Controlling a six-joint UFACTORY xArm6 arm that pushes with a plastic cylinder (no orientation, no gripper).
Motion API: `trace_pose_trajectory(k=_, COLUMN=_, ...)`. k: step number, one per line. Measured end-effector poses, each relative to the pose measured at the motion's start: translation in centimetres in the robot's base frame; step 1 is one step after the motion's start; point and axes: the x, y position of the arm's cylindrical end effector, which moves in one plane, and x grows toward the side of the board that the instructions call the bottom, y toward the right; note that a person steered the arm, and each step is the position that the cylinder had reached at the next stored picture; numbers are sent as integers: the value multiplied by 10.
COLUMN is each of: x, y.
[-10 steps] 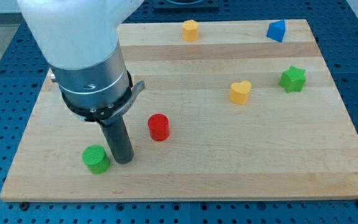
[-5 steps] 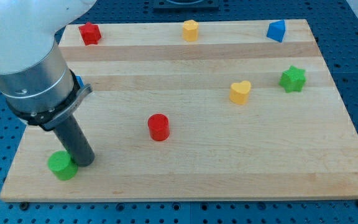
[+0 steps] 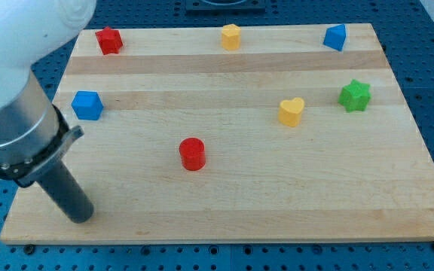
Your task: Place the green circle vertically below the blue cube
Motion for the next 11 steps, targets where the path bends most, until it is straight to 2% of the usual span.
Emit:
trace_pose_trajectory(k=3, x=0, y=-13)
trace_pose_trajectory(k=4, x=5, y=9)
trace_pose_trajectory(k=6, x=9, y=112)
trace_pose_trajectory(k=11, x=-96, y=98)
